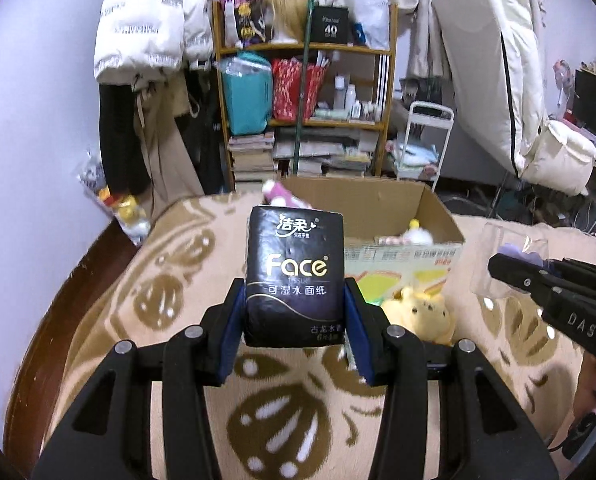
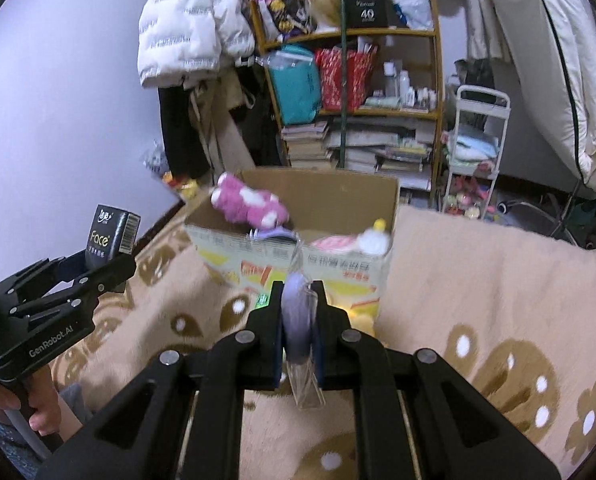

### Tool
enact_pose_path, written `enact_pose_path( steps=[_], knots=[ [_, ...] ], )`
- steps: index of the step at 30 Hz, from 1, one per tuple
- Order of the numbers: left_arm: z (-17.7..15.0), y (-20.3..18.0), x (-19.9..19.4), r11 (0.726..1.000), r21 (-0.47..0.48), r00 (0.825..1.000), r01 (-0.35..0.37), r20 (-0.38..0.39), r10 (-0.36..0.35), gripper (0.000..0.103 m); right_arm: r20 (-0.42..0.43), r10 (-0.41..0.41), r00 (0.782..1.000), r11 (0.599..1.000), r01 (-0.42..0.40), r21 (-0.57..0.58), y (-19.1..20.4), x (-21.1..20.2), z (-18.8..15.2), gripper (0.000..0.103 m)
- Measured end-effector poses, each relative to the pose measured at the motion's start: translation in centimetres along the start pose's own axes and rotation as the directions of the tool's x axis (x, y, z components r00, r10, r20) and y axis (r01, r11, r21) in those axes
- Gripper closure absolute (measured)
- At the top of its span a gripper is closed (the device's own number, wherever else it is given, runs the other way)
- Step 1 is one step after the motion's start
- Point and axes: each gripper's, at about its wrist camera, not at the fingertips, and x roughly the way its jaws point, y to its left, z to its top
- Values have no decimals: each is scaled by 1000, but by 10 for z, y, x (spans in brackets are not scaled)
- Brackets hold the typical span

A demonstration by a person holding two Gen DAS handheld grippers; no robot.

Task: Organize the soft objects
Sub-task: 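Carry the clear bag into the box with the right tool while the left tool carries the Face pack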

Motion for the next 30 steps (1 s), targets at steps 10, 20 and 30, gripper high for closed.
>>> enact_pose_path(
  steps=[10,20,30],
  knots=[
    [40,-3,13,999,35,997,-18,81,15,58,90,-6,996,999,10,-41,-3,0,51,91],
    [76,-8,45,997,70,991,-43,131,34,58,143,10,990,996,2,-86,-4,15,94,91],
    [75,-6,86,999,53,996,-12,93,7,58,124,16,992,999,-11,-42,-24,52,93,90]
  ],
)
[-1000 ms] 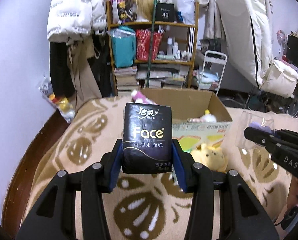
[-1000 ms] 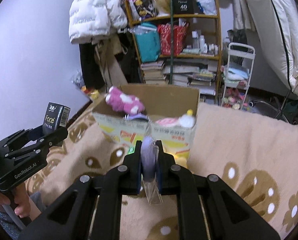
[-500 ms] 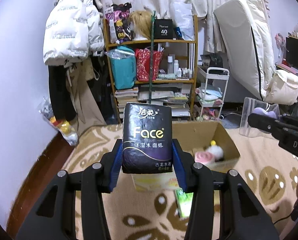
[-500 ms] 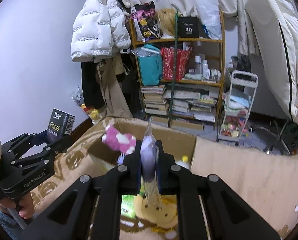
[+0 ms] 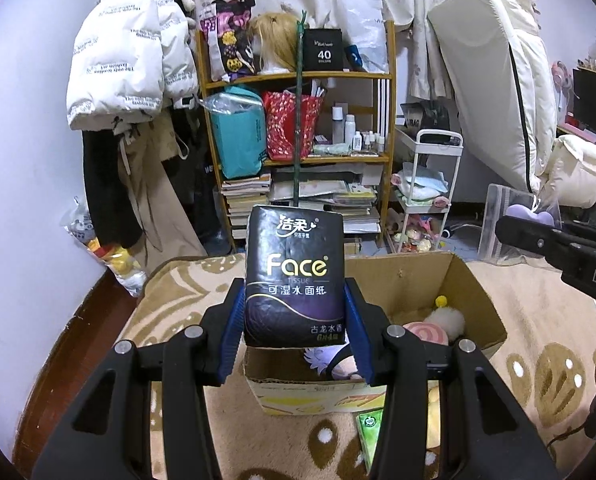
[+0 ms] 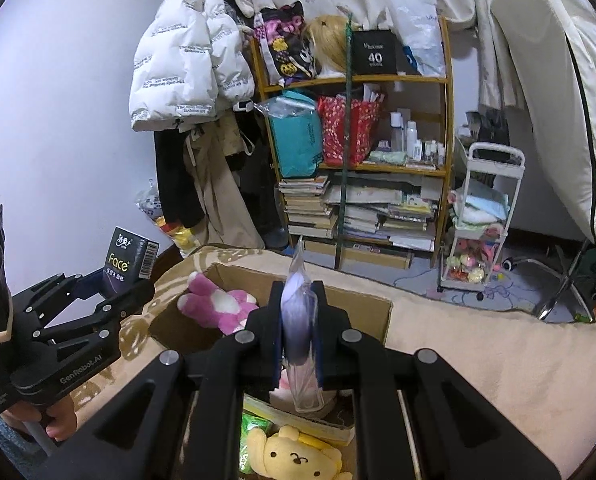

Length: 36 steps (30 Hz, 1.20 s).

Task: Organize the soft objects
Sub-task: 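Carry the clear bag into the box with the right tool while the left tool carries the Face pack, then open both tools to drop the bag and Face pack into the box, withdraw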

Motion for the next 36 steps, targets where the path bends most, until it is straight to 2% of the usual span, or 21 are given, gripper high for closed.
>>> enact_pose_path(
  steps=[14,20,24,26,28,29,33,36],
  knots=[
    [-11,-4,34,1000,1,998,27,-65,-27,57,-92,29,995,998,-24,53,-18,45,-25,90],
    [-18,-12,46,998,6,992,66,-109,-65,57,-126,49,991,997,-41,63,-17,55,-33,88],
    [-24,-14,54,998,5,988,66,-140,-65,56,-144,50,988,998,-43,52,-16,60,-39,88],
    [-26,-14,56,999,5,988,43,-149,-41,48,-149,48,988,998,-40,53,-17,61,-41,88],
    [-26,-12,56,1000,-1,988,31,-151,-31,34,-154,53,987,997,-44,63,-18,62,-42,87],
    [-26,-11,55,1000,-4,988,29,-153,-30,33,-154,55,987,997,-45,66,-19,62,-41,86],
    [-27,-7,53,1000,-18,984,24,-175,-26,28,-146,74,986,994,-62,89,-22,58,-40,62],
    [-28,-4,48,1000,-16,984,11,-179,-13,27,-138,73,988,994,-62,88,-22,52,-38,59]
  ],
)
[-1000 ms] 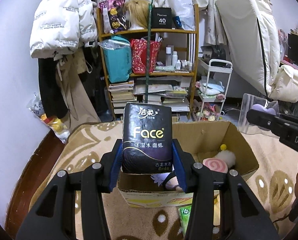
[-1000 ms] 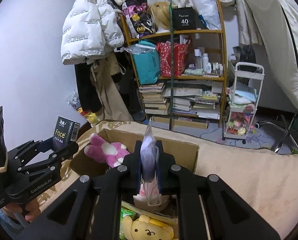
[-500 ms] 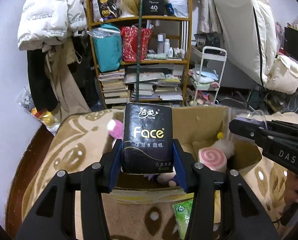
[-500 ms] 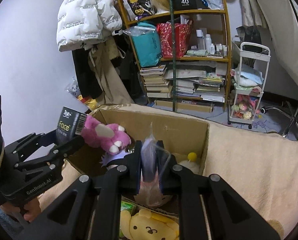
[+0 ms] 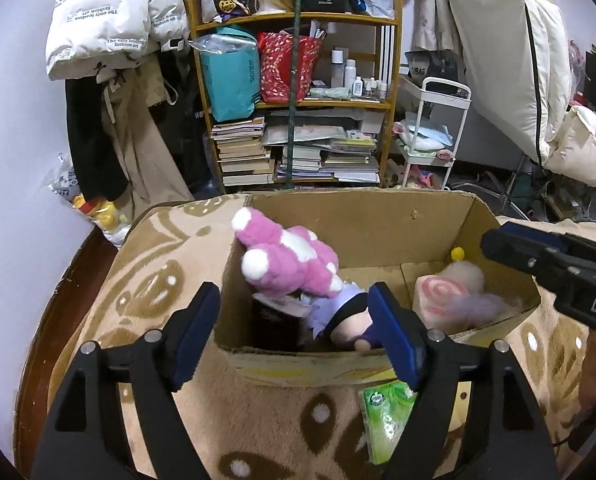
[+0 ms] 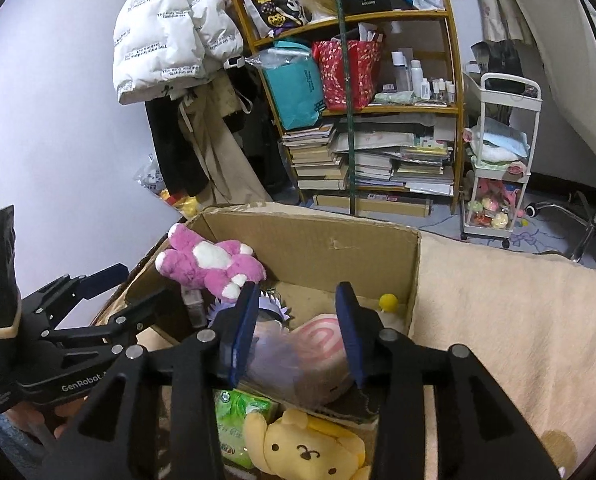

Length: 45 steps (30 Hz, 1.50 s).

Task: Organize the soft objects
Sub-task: 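Open both tools to drop the bag and Face pack into the box, withdraw, then lower the right tool onto the yellow dog plush while the left tool approaches the green tissue pack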

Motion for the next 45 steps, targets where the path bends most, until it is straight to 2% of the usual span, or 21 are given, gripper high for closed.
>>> enact_pose_path(
  steps=[3,6,10,12,15,19,24,28,34,38,45],
  knots=[
    [-3,1,-7,1000,2,1000,-8,1,8,27,5,-8,1000,1000,8,-17,4,-8,-1,46],
    [-7,3,-13,1000,-16,1000,3,-4,-3,26,13,-12,1000,1000,12,-18,7,-18,-4,44],
    [-14,4,-24,999,-34,1000,0,-14,-1,26,27,-23,999,999,23,-24,12,-33,-9,28],
    [-17,5,-32,999,-35,1000,-5,-13,4,25,32,-17,999,1000,18,-23,14,-42,-10,24],
    [-23,6,-46,999,-39,1000,-26,0,26,9,38,6,999,1000,-6,-3,16,-55,-13,9],
    [-31,9,-63,998,-53,999,-34,5,35,9,48,13,999,1000,-14,8,21,-71,-19,0],
    [-43,16,-84,993,-111,999,-48,12,49,4,56,-12,998,1000,13,-8,30,-93,-31,0],
    [-51,21,-103,990,-122,997,-69,26,73,4,58,-24,998,1000,25,-16,34,-108,-42,0],
    [-63,28,-125,984,-162,996,-76,28,81,4,33,-6,999,1000,6,11,37,-119,-63,0],
    [-70,26,-132,985,-142,994,-97,29,103,4,24,-20,1000,1000,20,10,38,-122,-71,0],
    [-76,20,-133,989,-102,993,-106,31,110,4,55,-48,997,999,48,3,39,-126,-73,0]
  ],
)
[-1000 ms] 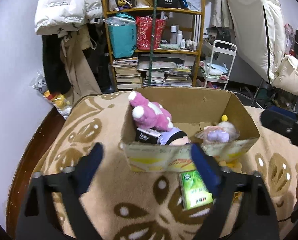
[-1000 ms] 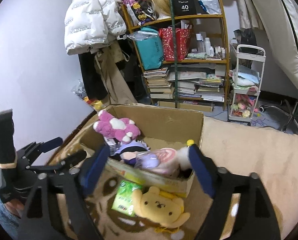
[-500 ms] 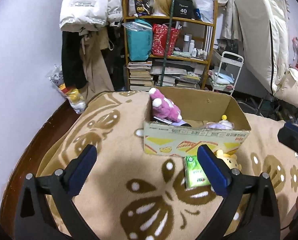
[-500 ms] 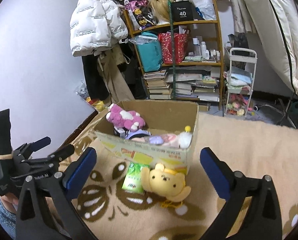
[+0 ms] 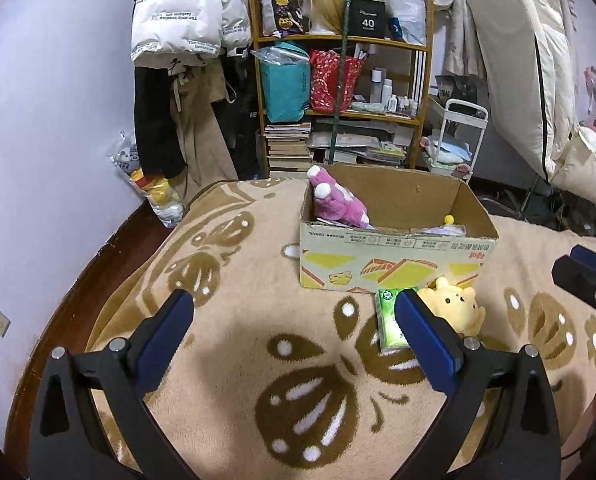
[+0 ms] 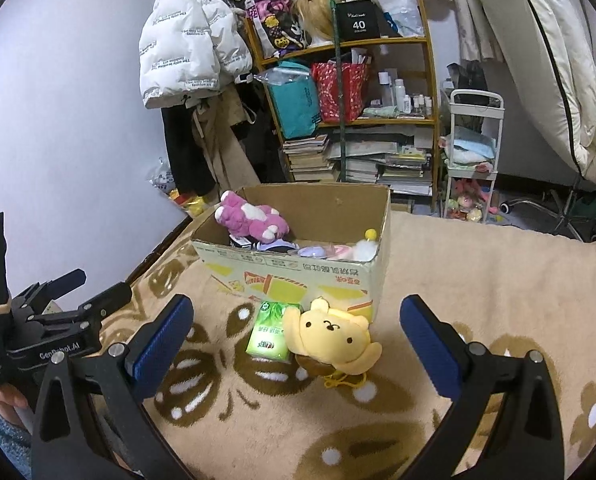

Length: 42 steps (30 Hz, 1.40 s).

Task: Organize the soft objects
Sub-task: 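Lower the right tool onto the yellow dog plush while the left tool approaches the green tissue pack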

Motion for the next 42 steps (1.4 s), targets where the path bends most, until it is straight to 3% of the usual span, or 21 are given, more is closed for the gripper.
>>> enact_pose_path(
  steps=[6,20,29,42],
  knots=[
    [-3,-11,17,999,11,998,34,-55,-33,3,-26,-14,1000,999,15,33,-9,13,-2,0],
    [-4,-36,62,996,72,992,48,-122,-39,4,-89,-13,996,996,21,89,-24,52,-2,0],
    [-4,-65,98,987,138,982,81,-182,-55,3,-166,8,986,992,13,126,-30,86,-6,0],
    [-15,-81,129,980,151,958,128,-275,-83,3,-254,5,967,986,37,160,-40,121,-15,0]
  ],
)
